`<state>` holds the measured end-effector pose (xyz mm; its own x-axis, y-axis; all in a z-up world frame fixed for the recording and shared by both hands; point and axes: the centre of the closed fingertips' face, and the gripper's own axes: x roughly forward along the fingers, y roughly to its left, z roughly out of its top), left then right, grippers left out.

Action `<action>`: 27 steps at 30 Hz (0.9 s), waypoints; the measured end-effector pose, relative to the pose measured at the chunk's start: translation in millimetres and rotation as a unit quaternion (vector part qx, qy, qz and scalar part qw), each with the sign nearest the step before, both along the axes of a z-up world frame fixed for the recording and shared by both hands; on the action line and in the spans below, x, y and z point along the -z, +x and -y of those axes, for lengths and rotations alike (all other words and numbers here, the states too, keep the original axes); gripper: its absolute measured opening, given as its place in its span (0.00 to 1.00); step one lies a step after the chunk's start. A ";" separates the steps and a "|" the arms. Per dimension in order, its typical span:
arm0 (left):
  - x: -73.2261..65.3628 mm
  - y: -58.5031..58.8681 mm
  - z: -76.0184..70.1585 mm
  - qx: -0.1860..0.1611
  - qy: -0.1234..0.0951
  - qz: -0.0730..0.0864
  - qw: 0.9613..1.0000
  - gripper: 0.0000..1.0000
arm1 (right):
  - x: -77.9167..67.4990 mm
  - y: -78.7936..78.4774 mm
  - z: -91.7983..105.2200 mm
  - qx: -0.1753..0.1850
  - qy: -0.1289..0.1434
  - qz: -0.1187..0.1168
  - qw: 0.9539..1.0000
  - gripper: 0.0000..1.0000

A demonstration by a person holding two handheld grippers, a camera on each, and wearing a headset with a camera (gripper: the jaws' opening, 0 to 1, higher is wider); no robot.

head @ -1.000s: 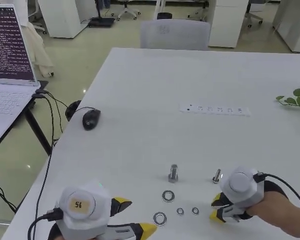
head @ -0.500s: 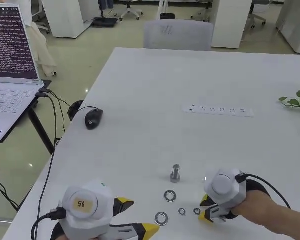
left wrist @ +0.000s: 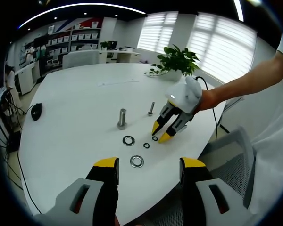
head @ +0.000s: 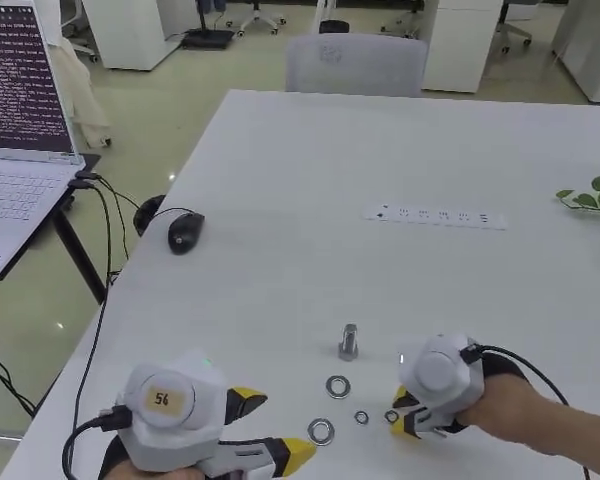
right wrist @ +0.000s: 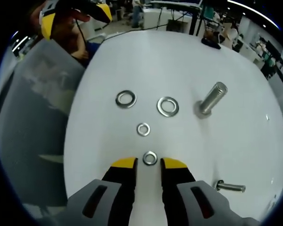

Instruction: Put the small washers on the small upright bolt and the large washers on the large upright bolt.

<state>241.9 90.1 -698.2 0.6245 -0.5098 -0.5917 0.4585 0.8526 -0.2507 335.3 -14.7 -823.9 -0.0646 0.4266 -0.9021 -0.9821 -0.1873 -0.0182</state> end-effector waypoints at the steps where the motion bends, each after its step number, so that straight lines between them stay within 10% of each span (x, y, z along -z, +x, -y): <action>1: 0.1 0.0 0.6 0.001 0.000 0.000 1.000 0.51 | 0.1 0.3 -0.3 -0.005 -0.003 -0.001 1.000 0.22; 11: -0.8 0.4 3.0 0.002 -0.001 0.002 1.000 0.51 | 1.1 1.1 -1.7 -0.056 -0.027 0.005 0.998 0.20; 27: -1.4 -1.7 -6.5 -0.011 0.000 0.001 1.000 0.51 | 0.8 1.9 0.8 0.008 0.003 -0.017 1.000 0.13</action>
<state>240.2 96.6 -696.8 0.6368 -0.4955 -0.5908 0.4393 0.8628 -0.2501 337.2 -15.4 -824.7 -0.0885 0.4332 -0.8970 -0.9852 -0.1707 0.0148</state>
